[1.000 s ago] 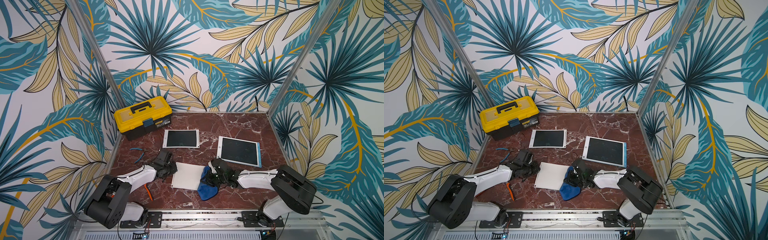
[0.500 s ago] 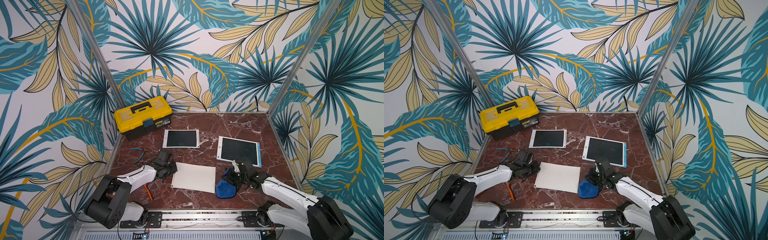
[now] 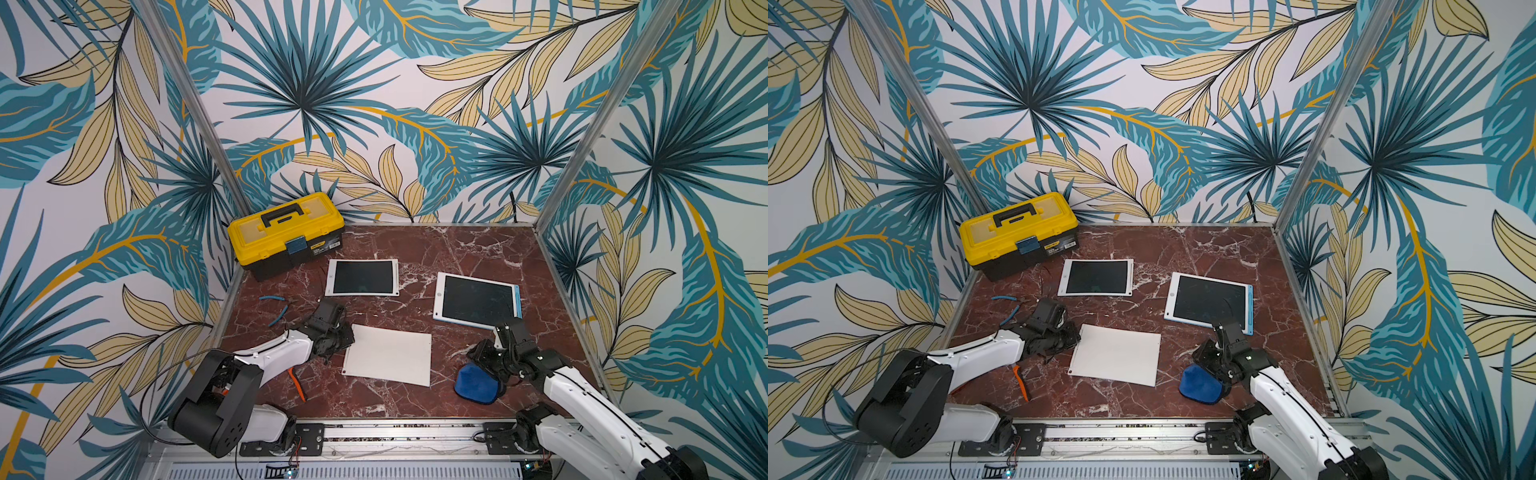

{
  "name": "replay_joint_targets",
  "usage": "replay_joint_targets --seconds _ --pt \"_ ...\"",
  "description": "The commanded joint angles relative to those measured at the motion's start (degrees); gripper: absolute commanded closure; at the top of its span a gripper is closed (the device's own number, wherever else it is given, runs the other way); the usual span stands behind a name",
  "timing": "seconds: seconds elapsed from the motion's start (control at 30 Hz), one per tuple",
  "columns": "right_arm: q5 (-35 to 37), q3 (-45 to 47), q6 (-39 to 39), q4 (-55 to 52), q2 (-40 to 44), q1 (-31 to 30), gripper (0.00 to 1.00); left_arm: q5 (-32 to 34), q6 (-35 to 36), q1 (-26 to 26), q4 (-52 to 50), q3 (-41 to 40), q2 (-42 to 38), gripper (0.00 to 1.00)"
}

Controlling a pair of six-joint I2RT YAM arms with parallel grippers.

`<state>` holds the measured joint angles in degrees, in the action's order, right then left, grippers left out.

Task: Wipe the drawing tablet
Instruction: Place the cleaning item at the center of the board.

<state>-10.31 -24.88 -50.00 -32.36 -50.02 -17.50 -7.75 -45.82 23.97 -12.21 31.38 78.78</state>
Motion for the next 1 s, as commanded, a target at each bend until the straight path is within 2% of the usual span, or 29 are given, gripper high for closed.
replay_joint_targets --seconds 0.0,0.13,0.27,0.37,0.53,0.7,0.97 --pt "0.4 -2.1 2.6 -3.6 -0.4 0.2 0.41 -0.3 0.6 0.1 -3.9 -1.8 0.7 0.85" --pt "-1.3 -4.2 5.0 -3.4 1.8 0.2 0.4 -0.3 0.6 0.2 -3.9 -1.8 0.6 0.85" --pt "-5.7 -7.0 8.0 -2.1 4.7 0.2 0.4 -0.3 0.5 0.2 -3.9 -1.7 0.6 0.85" --pt "-10.1 -8.6 10.5 -1.4 3.7 0.2 0.41 -0.4 0.5 0.2 -3.9 -1.5 0.7 0.85" --pt "-19.3 -8.2 13.4 2.8 -3.1 -1.4 0.42 -0.3 0.5 0.2 -3.9 -1.1 1.2 0.85" --pt "-19.1 -6.0 12.0 9.4 -9.3 -5.8 0.42 -0.7 0.5 0.2 -3.9 -0.8 1.0 0.84" --pt "-17.9 -3.4 10.2 23.0 -22.7 -9.4 0.43 -1.0 0.3 0.2 -3.9 -0.6 1.3 0.84"
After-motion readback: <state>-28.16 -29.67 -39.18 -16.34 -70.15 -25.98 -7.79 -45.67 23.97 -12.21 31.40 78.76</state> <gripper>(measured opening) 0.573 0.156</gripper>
